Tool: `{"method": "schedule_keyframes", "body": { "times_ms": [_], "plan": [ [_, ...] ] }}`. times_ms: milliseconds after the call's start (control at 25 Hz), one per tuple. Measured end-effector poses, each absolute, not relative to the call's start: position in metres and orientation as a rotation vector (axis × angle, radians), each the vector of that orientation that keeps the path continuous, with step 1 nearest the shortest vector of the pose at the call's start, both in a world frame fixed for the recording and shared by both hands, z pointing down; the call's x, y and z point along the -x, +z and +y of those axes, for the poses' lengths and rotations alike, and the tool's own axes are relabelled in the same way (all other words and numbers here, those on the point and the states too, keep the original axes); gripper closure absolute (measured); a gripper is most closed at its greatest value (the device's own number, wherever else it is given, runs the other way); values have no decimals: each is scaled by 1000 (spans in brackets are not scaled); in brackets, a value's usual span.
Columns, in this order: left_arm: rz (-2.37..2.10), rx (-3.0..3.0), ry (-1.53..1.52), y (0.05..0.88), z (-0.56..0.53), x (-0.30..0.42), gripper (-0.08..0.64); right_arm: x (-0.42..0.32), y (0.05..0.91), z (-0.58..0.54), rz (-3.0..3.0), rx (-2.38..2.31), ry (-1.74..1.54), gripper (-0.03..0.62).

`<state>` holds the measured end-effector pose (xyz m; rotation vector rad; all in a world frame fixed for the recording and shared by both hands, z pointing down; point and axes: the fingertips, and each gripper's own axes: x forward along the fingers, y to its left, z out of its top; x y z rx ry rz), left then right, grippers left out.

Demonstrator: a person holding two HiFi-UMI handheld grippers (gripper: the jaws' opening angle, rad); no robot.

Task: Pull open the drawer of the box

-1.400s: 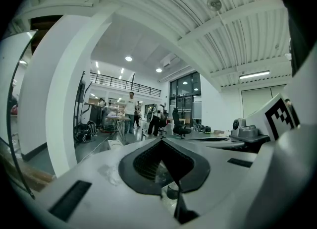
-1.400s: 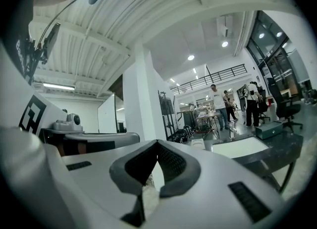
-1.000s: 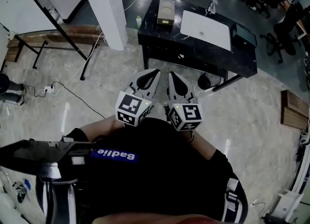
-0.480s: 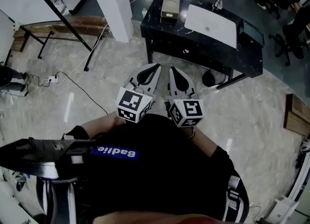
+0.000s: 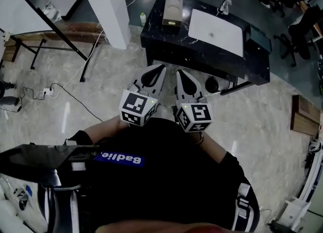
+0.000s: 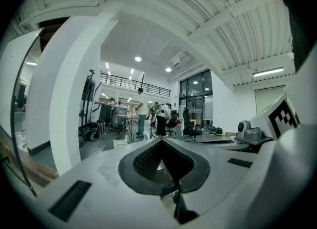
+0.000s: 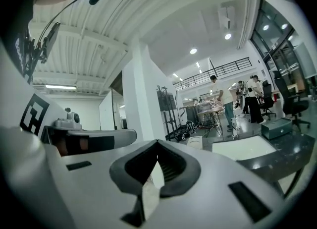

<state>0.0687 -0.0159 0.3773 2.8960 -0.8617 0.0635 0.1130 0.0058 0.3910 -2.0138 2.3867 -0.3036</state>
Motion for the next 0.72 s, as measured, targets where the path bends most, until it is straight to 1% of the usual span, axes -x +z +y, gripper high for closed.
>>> {"method": "schedule_keyframes", "body": {
  "times_ms": [720],
  "plan": [
    [-738,-2950,22,371,-202,-52,565,-100,390,-167,2307,2209,-332,594]
  ]
}}
